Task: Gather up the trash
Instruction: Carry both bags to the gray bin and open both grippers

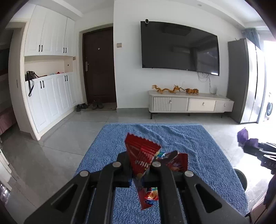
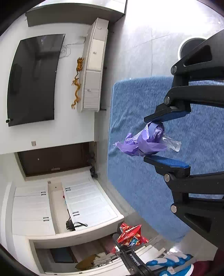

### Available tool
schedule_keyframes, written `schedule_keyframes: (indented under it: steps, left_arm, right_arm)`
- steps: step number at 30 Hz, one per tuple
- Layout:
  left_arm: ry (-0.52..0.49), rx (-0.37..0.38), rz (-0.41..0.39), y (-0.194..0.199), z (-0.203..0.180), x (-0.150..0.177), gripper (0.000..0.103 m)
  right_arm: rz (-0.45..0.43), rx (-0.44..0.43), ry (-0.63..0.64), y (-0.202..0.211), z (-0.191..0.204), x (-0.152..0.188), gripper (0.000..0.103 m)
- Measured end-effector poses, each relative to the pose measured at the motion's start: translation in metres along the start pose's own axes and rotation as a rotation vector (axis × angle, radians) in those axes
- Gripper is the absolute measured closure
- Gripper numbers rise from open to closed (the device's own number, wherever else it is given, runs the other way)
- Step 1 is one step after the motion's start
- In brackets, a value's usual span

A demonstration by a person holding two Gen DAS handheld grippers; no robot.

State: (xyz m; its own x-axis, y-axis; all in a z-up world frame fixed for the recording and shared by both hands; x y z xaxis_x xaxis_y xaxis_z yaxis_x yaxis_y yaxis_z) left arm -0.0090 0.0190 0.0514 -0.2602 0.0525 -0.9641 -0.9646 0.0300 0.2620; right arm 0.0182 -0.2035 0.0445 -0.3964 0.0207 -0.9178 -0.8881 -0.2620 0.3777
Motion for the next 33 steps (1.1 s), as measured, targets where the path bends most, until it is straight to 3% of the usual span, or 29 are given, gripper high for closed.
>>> schedule_keyframes:
  steps: [8, 13, 17, 27, 31, 33]
  left_arm:
    - [-0.05, 0.018, 0.038, -0.026, -0.045, -0.005, 0.097]
    - [-0.097, 0.077, 0.078, -0.049, -0.098, -0.001, 0.097]
    - [-0.162, 0.164, 0.119, -0.065, -0.156, 0.006, 0.097]
    - [-0.243, 0.476, 0.24, -0.096, -0.32, 0.027, 0.097]
    - [-0.253, 0.578, 0.352, -0.123, -0.393, 0.05, 0.096]
    - [-0.269, 0.595, 0.391, -0.139, -0.425, 0.064, 0.095]
  right_arm:
    - [-0.016, 0.101, 0.04, 0.012, -0.046, 0.0, 0.067]
    - [-0.009, 0.143, 0.001, 0.017, -0.087, 0.016, 0.067]
    - [0.009, 0.189, -0.078, 0.022, -0.129, 0.041, 0.067]
    - [0.09, 0.342, -0.276, 0.047, -0.236, 0.113, 0.067]
    - [0.158, 0.378, -0.341, 0.037, -0.279, 0.151, 0.067]
    - [0.192, 0.394, -0.377, 0.028, -0.295, 0.169, 0.066]
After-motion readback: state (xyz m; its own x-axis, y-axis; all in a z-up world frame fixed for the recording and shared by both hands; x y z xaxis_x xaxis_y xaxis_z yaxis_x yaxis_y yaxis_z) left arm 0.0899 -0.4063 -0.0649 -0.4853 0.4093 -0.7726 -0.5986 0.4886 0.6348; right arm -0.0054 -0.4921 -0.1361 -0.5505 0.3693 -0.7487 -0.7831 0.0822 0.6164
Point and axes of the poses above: each gripper's, at about its wrist camera, not at the fingertips, and y roughly against the way its jaws point, z to its left, x to its underside, the point moved 3 cm from there along -y, roughly the way its jaws point, and after that the axes turned 10 degrees about -z, right-handed, at the moved point
